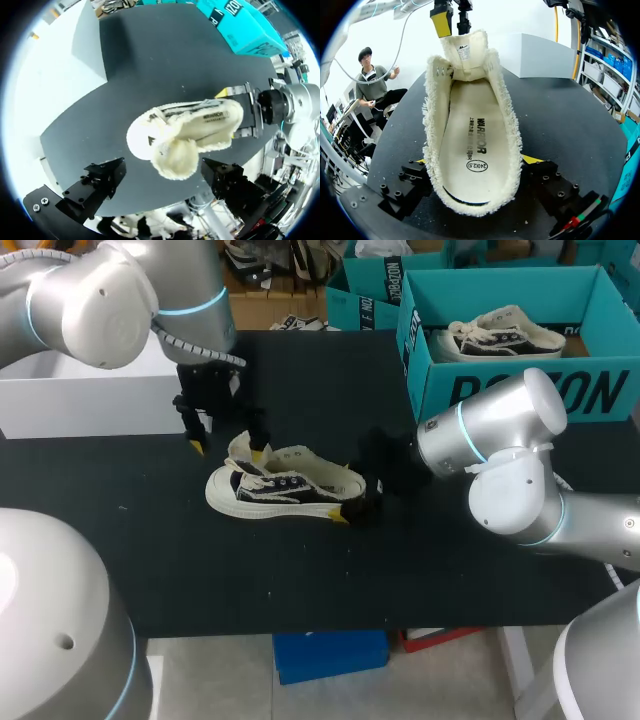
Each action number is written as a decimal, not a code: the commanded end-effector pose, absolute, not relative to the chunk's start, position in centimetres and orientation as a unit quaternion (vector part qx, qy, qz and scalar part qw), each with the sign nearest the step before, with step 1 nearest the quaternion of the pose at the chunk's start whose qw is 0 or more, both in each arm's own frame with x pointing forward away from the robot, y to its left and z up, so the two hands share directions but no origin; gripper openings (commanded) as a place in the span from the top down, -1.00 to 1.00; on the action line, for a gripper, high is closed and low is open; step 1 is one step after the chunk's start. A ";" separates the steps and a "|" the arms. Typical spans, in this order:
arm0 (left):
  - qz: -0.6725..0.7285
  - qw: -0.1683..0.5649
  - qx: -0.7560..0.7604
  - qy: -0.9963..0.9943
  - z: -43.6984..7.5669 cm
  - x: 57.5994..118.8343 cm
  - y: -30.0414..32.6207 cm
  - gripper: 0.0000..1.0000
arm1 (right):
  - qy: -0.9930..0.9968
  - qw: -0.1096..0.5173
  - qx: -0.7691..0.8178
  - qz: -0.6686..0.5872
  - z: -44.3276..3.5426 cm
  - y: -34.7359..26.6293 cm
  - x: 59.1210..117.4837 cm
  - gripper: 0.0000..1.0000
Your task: Take the shoe out of the shoebox, open the shoe tongue, remove and reinsert the insole, then place the shoe into the shoebox
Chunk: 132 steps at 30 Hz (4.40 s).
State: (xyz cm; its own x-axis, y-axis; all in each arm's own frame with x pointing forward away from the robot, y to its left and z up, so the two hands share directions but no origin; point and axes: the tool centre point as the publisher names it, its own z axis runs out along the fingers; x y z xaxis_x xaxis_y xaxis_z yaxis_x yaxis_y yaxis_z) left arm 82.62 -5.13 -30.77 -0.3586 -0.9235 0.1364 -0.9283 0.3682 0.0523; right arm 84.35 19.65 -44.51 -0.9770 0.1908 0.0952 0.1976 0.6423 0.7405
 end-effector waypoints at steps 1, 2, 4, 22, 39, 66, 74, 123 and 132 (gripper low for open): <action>-0.058 0.047 0.318 -0.945 -29.2 82.5 -7.4 0.14 | -0.906 0.003 -0.108 -0.408 -44.7 19.7 84.4 1.00; -0.068 0.058 0.280 -0.956 -29.0 82.6 -7.9 0.32 | -0.906 0.003 -0.108 -0.408 -44.7 19.7 84.4 1.00; -0.081 0.063 0.217 -0.971 -28.9 82.7 -8.6 0.73 | -0.906 0.003 -0.108 -0.408 -44.7 19.7 84.4 1.00; -0.038 0.179 -0.156 -0.971 -29.3 85.7 -11.2 1.00 | -0.906 0.003 -0.108 -0.408 -44.7 19.7 84.4 1.00; -0.031 0.166 -0.166 -0.972 -29.6 85.2 -11.2 1.00 | -0.906 0.003 -0.108 -0.408 -44.7 19.7 84.4 1.00; 0.058 0.137 -0.148 -0.978 -30.5 84.4 -12.2 1.00 | -0.906 0.003 -0.108 -0.408 -44.7 19.7 84.4 1.00; 0.062 0.149 -0.148 -0.976 -31.6 84.8 -12.4 1.00 | -0.906 0.003 -0.108 -0.408 -44.7 19.7 84.4 1.00; 0.073 0.206 -0.116 -0.969 -38.7 80.8 -13.2 1.00 | -0.906 0.003 -0.108 -0.408 -44.7 19.7 84.4 1.00; 0.056 0.198 -0.104 -0.973 -39.6 79.8 -13.4 1.00 | -0.906 0.003 -0.108 -0.408 -44.7 19.7 84.4 1.00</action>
State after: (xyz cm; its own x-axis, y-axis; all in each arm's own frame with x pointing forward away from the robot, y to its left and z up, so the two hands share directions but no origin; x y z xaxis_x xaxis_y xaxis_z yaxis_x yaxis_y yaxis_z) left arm 80.39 -13.20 -39.13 -0.8955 0.2288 0.3818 0.1804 0.9707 -0.1587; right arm 84.32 19.65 -44.52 -0.9771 0.1904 0.0951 0.1973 0.6426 0.7404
